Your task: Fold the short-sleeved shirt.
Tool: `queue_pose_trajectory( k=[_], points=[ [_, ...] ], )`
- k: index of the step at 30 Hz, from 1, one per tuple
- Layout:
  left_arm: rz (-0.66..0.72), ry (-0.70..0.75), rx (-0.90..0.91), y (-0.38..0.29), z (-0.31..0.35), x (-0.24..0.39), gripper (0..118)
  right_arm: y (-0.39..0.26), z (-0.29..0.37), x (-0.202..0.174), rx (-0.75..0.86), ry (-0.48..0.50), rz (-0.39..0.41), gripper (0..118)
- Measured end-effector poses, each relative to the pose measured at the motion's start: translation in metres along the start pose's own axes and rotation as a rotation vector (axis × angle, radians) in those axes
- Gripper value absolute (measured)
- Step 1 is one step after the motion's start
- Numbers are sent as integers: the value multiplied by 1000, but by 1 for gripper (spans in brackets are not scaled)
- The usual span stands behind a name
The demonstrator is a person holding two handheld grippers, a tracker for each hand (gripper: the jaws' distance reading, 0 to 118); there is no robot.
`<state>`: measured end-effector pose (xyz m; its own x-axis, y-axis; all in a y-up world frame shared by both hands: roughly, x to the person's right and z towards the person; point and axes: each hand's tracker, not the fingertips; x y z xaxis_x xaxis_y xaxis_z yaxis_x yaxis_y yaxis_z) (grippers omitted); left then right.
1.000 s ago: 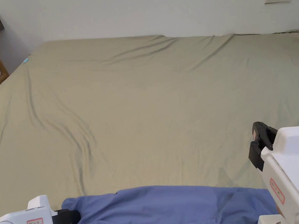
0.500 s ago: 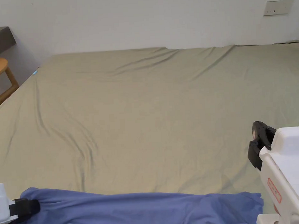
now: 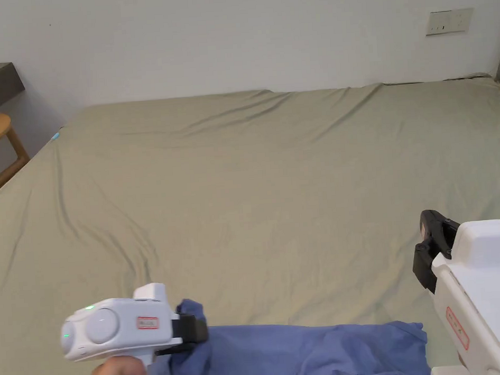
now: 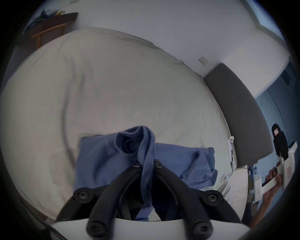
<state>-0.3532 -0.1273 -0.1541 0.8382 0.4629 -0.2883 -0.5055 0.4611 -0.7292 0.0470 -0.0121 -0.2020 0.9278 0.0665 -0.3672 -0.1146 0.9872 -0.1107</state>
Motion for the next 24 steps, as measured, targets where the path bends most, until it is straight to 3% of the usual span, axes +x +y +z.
queue_pose_trajectory(
  k=[7, 11, 13, 14, 15, 18, 22, 23, 24],
  points=[
    [-45, -28, -115, -16, -73, 53, 8, -3, 5, 19, -7, -38, 4, 2],
    [-140, 17, -130, -22, -96, 57, 22, -4, 6, 28, -16, -55, 3, 2],
    [-133, 0, -114, -26, -91, 64, 86, -4, 6, 29, -17, -61, 1, 2],
    [-118, -26, -87, -26, -87, 66, 109, -4, 6, 30, -18, -61, -1, 2],
    [-94, -55, -55, -25, -81, 66, 118, -4, 6, 30, -18, -63, -3, 2],
    [-58, -124, 27, -19, -50, 70, 112, -4, 5, 31, -19, -63, -7, 2],
    [-152, -64, 277, -22, -7, 66, 108, -4, 4, 28, -19, -55, -11, 2],
    [-178, -23, 328, -24, 1, 64, 100, -4, 4, 28, -19, -53, -12, 2],
    [-191, 22, 368, -26, 8, 61, 79, -4, 3, 27, -18, -48, -12, 2]
  ],
)
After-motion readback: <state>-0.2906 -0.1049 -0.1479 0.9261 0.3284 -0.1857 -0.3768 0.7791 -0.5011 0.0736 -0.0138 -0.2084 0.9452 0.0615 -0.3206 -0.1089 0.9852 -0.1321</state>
